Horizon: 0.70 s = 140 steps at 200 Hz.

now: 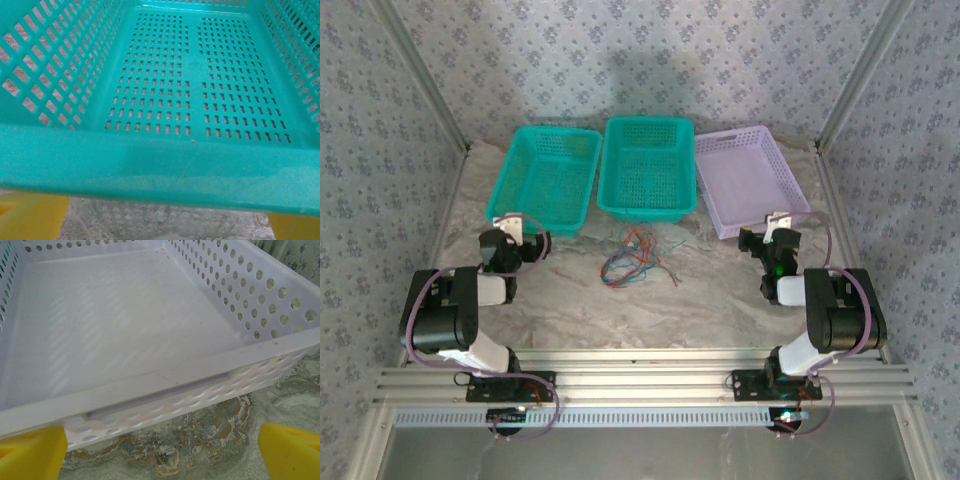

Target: Untangle the cables

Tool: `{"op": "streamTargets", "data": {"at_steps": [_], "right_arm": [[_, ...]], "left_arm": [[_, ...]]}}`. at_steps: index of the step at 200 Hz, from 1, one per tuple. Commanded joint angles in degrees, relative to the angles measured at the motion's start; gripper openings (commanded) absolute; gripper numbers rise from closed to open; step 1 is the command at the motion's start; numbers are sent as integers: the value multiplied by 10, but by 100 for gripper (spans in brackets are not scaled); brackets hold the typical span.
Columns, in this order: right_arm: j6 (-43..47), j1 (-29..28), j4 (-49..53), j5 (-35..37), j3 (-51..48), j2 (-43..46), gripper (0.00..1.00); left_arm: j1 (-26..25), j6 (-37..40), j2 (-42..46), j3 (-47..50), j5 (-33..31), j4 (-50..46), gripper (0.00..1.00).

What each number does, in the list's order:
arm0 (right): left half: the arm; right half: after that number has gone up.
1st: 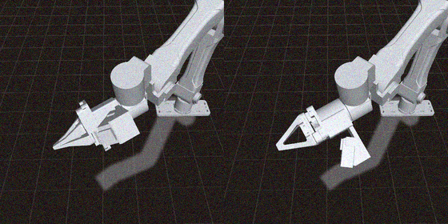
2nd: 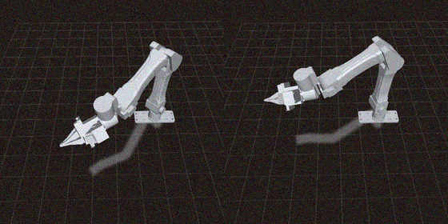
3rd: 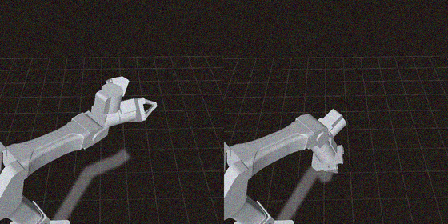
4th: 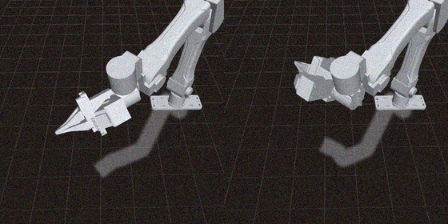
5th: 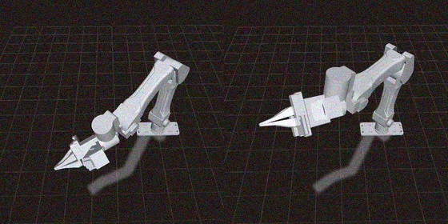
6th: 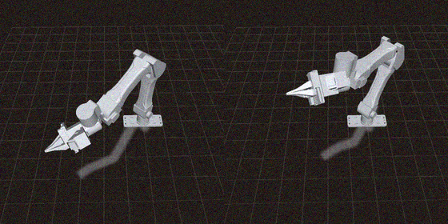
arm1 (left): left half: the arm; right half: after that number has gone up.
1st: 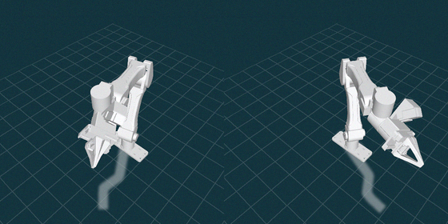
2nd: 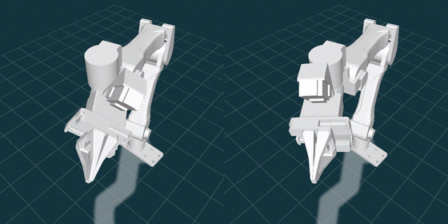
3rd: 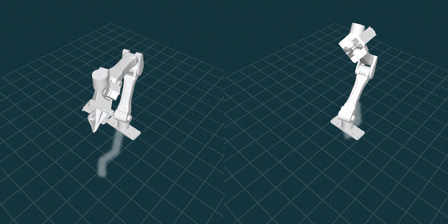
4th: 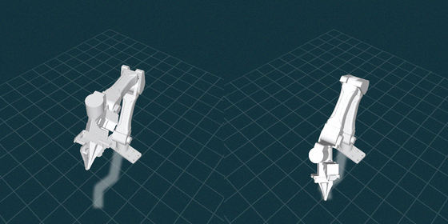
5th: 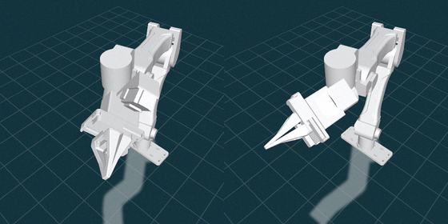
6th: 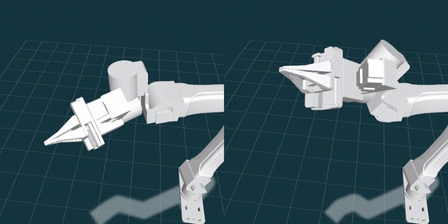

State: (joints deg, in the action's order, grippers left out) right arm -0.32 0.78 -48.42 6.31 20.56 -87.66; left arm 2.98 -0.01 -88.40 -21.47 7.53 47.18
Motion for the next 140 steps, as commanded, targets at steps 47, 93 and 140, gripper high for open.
{"op": "streamTargets", "data": {"at_steps": [47,93,140], "right_arm": [[10,4,1,-7,12,4,100],[10,4,1,-7,12,4,100],[9,6,2,-10,13,4,100]], "left_arm": [[-3,5,5,-10,9,17,100],[-3,5,5,-10,9,17,100],[-3,5,5,-10,8,17,100]]}}
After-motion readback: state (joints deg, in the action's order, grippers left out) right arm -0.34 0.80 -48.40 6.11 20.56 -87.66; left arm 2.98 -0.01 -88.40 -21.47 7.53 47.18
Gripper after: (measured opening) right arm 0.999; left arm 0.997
